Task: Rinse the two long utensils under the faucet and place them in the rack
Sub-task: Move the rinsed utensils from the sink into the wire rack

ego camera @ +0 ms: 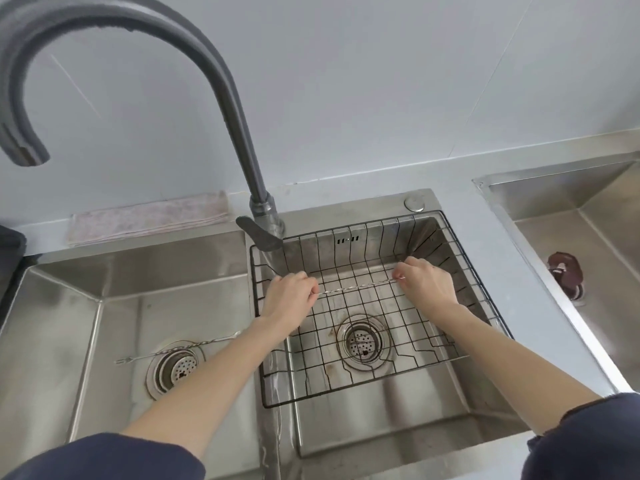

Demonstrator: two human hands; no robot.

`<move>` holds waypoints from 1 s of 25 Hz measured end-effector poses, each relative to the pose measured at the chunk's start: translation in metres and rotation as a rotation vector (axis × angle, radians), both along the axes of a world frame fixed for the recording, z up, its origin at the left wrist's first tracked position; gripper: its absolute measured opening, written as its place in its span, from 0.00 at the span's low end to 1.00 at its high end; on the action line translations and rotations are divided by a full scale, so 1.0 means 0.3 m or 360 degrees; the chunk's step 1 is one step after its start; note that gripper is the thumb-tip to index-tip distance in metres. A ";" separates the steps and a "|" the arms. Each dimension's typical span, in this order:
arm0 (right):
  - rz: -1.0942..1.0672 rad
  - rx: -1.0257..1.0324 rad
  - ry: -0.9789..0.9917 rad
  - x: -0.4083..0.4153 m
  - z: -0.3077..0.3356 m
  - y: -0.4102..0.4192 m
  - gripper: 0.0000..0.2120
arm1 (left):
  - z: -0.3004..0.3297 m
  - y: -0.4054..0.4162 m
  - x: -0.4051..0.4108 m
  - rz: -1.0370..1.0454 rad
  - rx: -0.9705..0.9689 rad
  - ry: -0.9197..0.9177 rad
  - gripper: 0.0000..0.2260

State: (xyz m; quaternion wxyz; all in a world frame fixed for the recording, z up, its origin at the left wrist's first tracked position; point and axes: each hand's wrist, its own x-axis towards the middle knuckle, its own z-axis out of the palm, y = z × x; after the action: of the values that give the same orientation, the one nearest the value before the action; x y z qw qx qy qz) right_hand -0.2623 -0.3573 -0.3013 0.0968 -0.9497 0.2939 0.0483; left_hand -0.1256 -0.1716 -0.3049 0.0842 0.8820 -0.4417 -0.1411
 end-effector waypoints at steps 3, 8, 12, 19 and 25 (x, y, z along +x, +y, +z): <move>0.0031 0.0033 0.0091 0.021 -0.065 -0.014 0.09 | -0.059 -0.014 0.006 0.0019 0.0093 0.0058 0.09; 0.0057 0.0052 0.0124 0.031 -0.129 -0.020 0.09 | -0.109 -0.020 0.008 0.0007 0.0168 0.0052 0.09; 0.0056 0.0070 0.0090 0.026 -0.138 -0.015 0.08 | -0.113 -0.031 0.006 -0.0030 0.0243 0.0017 0.10; 0.0064 0.0090 0.0196 0.019 -0.097 0.010 0.11 | -0.077 -0.025 0.002 0.0008 0.0235 0.0068 0.10; 0.0122 0.0043 0.0202 0.026 0.004 0.081 0.12 | 0.026 0.023 0.002 0.0055 0.0166 0.0037 0.11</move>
State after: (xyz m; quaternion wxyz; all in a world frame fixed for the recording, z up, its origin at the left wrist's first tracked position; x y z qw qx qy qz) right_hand -0.2545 -0.3331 -0.3001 0.0888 -0.9539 0.2622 0.1160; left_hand -0.1251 -0.1646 -0.2971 0.0457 0.8910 -0.4174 -0.1727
